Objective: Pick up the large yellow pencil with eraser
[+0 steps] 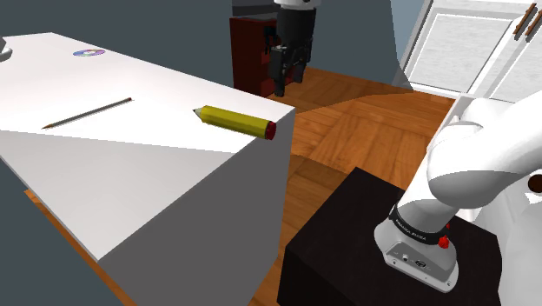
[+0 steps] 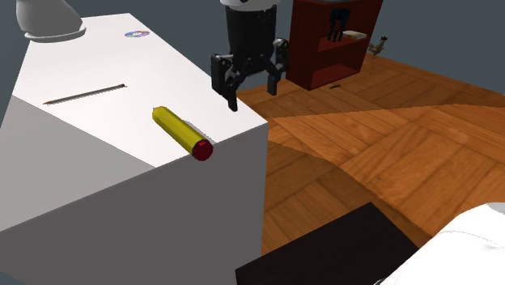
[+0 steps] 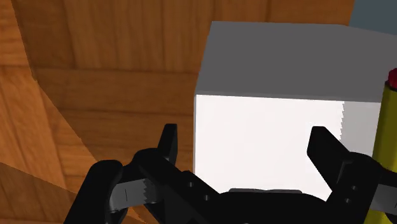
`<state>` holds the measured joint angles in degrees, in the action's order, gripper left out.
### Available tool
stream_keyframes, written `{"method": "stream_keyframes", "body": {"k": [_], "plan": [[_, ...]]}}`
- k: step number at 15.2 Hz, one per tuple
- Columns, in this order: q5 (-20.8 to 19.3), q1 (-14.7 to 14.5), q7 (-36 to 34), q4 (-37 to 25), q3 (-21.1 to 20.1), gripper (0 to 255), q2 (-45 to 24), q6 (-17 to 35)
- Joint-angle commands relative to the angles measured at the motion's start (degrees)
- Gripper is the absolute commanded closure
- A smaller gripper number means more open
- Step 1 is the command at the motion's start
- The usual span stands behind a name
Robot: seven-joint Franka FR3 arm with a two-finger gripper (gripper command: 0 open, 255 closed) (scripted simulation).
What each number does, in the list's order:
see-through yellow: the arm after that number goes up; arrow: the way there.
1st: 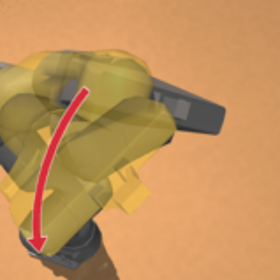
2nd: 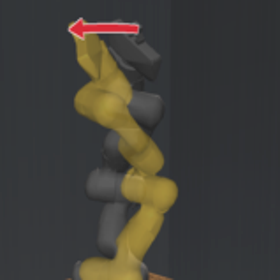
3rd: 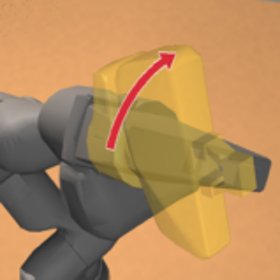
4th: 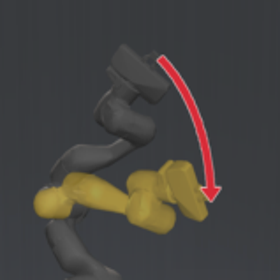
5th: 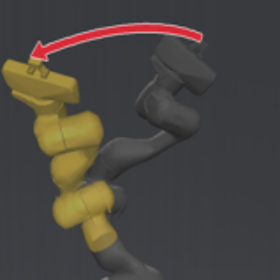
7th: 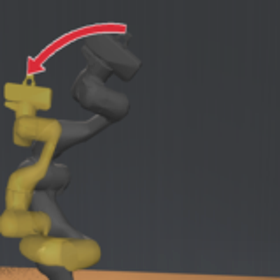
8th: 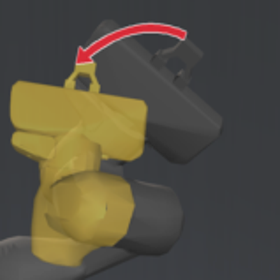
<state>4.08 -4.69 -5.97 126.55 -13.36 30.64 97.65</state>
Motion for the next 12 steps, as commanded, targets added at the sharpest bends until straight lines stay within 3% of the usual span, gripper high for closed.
{"method": "stream_keyframes", "body": {"k": [1, 10, 12], "plan": [[0.56, -0.71, -2.10, -1.97, -2.15, 0, -2.62, 0.54], [-0.55, -3.19, -11.82, -14.51, -11.39, 0, -17.21, 1.72], [-0.87, -3.46, -12.63, -14.85, -12.06, 0, -18.44, 2.48]]}}
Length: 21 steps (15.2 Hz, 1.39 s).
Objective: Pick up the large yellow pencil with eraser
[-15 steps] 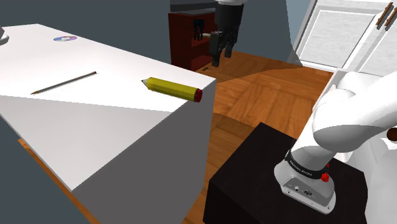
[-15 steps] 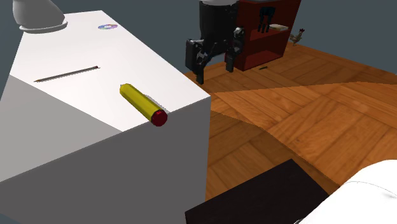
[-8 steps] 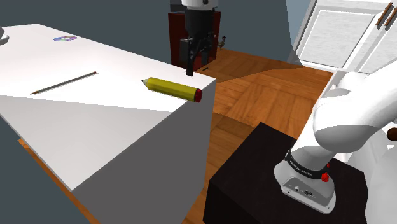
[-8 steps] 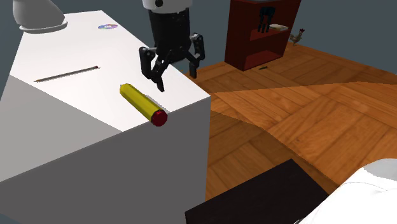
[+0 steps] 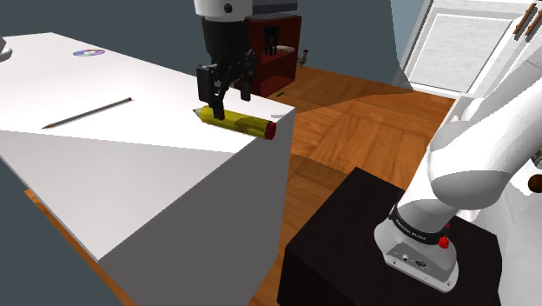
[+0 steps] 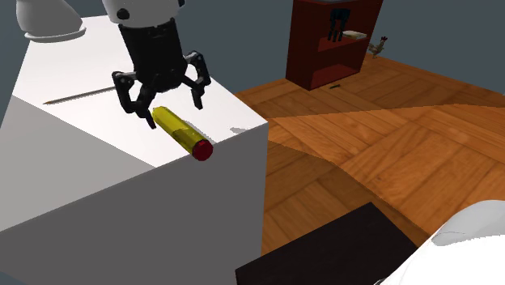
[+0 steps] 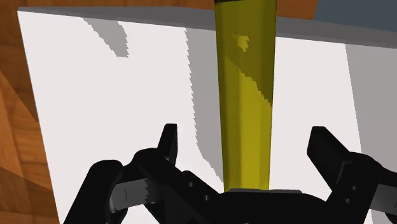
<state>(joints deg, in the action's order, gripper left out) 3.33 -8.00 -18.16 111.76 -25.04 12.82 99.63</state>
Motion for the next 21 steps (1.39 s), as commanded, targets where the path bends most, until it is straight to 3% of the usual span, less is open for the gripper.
{"method": "stream_keyframes", "body": {"k": [1, 8, 9, 17, 21], "plan": [[-0.10, -0.18, -0.45, 0.73, -0.41, 0, -0.59, 1.27], [-0.06, -0.30, -0.57, 4.88, -0.64, 0, -0.74, 5.56], [0.01, -0.34, -0.60, 5.18, -0.67, 255, -0.60, 5.73], [-0.06, -0.17, -0.20, 5.32, -0.42, 255, -0.65, 5.88], [-0.04, -0.16, -0.48, 2.70, -0.58, 255, -0.60, 3.25]]}}
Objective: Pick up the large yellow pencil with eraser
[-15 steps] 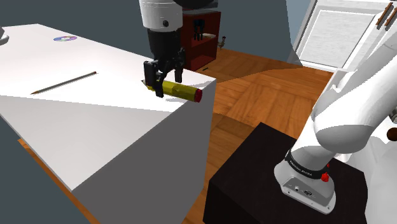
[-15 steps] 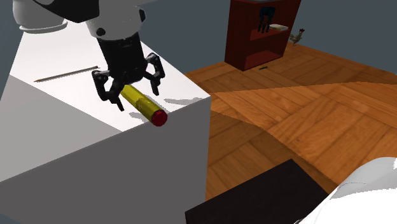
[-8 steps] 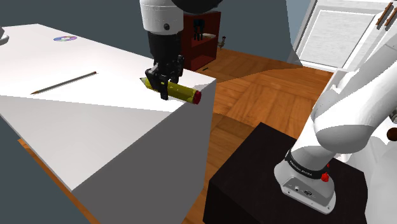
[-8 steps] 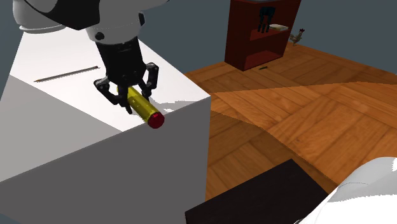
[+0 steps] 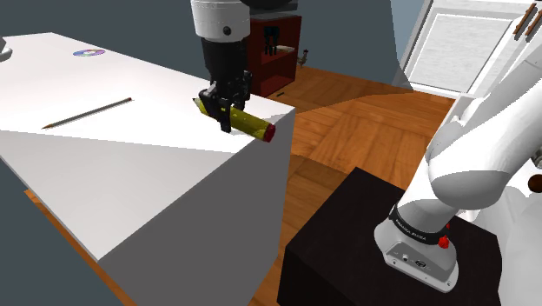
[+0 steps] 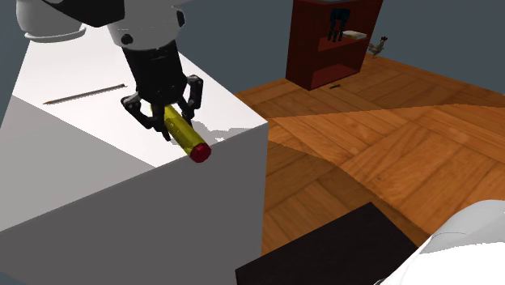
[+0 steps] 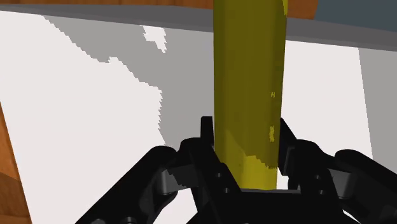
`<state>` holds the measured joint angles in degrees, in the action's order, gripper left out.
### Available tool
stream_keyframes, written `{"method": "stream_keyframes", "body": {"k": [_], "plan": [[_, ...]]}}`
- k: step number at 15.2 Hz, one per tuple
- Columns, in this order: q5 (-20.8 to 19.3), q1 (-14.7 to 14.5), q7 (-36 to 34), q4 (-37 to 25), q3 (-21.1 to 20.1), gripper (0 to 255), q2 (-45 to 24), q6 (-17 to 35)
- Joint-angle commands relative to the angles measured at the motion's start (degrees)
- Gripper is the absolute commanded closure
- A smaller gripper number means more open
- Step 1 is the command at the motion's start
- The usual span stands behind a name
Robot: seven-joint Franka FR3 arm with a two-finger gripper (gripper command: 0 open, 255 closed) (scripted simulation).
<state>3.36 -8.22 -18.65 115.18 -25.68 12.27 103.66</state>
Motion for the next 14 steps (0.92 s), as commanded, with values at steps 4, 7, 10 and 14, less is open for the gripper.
{"method": "stream_keyframes", "body": {"k": [4, 7, 10, 14], "plan": [[-0.14, 0.15, 0.06, -3.82, 0.21, 255, -0.07, -3.86], [-0.24, 0.22, 0.05, -6.27, 0.28, 255, -0.22, -6.17], [-0.38, 0.29, 0.01, -8.86, 0.33, 255, -0.50, -8.50], [-0.51, 0.34, -0.05, -10.79, 0.34, 255, -0.77, -10.18]]}}
